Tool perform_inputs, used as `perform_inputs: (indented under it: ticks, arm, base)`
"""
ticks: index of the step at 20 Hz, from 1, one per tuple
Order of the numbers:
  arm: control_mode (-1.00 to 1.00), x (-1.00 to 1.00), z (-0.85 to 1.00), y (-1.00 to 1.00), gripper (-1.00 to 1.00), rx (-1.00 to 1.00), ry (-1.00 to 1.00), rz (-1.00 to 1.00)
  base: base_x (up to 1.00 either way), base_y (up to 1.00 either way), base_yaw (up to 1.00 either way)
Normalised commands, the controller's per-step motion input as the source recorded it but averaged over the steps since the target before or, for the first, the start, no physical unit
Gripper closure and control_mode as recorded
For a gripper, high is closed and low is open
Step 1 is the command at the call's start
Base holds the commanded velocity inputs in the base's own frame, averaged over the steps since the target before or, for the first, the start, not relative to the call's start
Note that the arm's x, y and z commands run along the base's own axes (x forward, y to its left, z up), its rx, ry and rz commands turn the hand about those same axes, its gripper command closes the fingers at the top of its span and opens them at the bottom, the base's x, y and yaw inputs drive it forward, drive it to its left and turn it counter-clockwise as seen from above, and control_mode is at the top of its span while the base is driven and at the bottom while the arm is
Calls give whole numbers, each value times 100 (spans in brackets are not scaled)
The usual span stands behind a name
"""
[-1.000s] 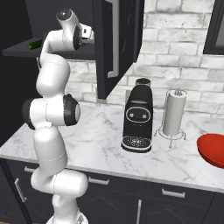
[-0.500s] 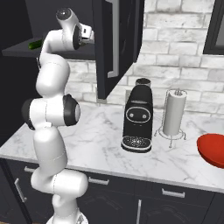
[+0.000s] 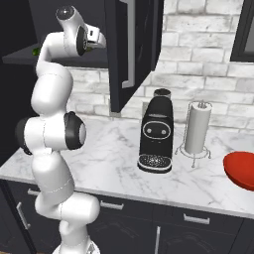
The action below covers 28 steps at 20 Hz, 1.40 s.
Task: Pick the cucumbers from the cabinet and place them in one bowl. Pick the potato from the sink and place it in the other bowl.
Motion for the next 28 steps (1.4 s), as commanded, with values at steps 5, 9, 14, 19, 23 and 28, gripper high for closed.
perform_inputs:
  ticks: [5, 9, 14, 19, 23, 28]
  arm:
    - [-100, -66, 0, 0, 100, 0, -5, 0]
    - [-100, -76, 0, 0, 100, 0, -5, 0]
    - [-100, -72, 8, 0, 100, 0, 0, 0]
    - [-100, -71, 9, 0, 100, 0, 0, 0]
    - [-100, -77, 8, 0, 100, 0, 0, 0]
    - [-100, -73, 8, 0, 100, 0, 0, 0]
  base:
    - [0, 0, 0]
    - [0, 0, 0]
    - [0, 0, 0]
    - [0, 0, 0]
    - [0, 0, 0]
    - [0, 0, 0]
